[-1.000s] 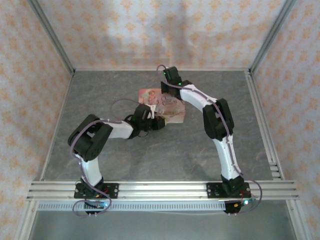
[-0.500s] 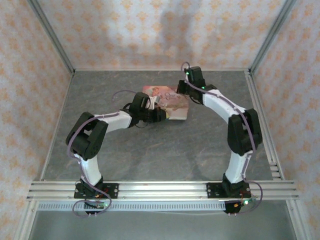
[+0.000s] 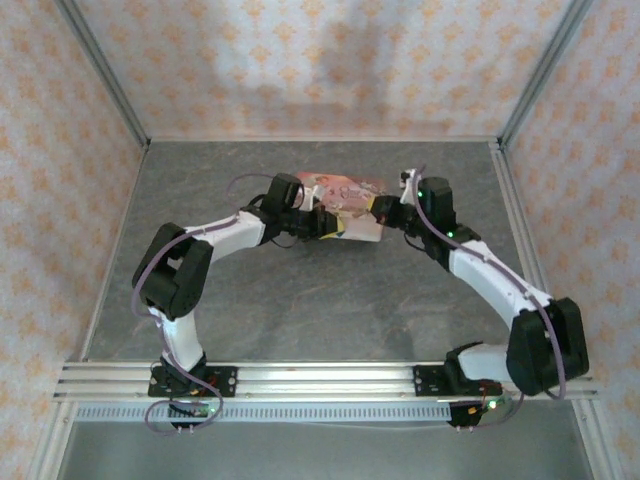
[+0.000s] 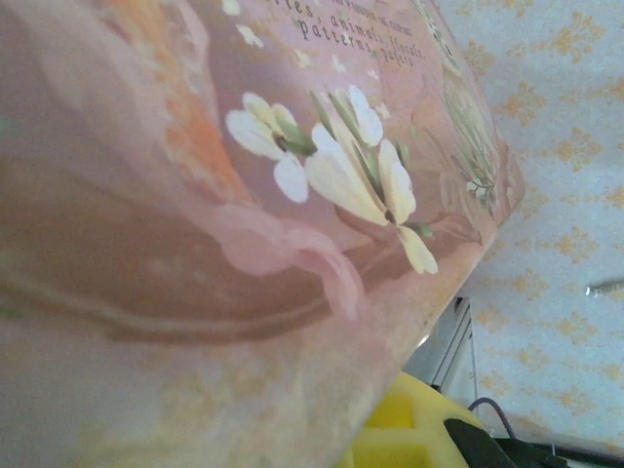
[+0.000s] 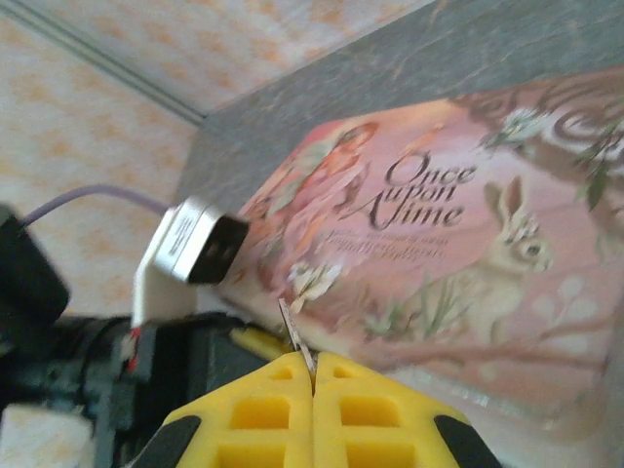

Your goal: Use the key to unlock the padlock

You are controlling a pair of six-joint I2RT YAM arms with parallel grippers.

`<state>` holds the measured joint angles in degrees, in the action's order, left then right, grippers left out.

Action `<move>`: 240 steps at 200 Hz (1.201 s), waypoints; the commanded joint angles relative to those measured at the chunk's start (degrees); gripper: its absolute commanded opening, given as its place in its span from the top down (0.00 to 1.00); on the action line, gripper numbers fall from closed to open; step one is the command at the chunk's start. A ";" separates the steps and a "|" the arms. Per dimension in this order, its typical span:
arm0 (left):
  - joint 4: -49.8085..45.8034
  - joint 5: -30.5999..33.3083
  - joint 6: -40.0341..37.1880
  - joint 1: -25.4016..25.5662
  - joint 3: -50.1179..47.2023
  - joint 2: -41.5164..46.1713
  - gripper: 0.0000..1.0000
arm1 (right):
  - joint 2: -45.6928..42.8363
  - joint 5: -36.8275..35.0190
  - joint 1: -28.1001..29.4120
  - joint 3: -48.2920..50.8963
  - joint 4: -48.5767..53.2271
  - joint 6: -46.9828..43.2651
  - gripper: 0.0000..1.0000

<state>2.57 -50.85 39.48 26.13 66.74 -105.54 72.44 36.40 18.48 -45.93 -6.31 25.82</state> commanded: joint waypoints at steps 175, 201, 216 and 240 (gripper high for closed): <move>6.30 -4.43 10.27 -1.27 4.64 -1.95 1.00 | 21.10 9.15 0.60 26.23 -74.20 39.06 1.00; 6.67 -4.50 10.74 -1.39 4.80 -1.99 1.00 | 22.34 8.94 0.71 26.40 -74.20 38.89 1.00; 6.69 -4.44 10.69 -1.43 4.89 -1.98 1.00 | 23.60 9.25 0.95 25.94 -74.20 38.94 1.00; 6.75 -4.52 10.62 -1.58 4.89 -2.02 1.00 | 24.86 9.66 1.24 25.14 -74.16 38.95 1.00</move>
<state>5.48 -53.39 49.47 25.34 69.71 -107.15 95.85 46.06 19.14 -19.86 -76.40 64.53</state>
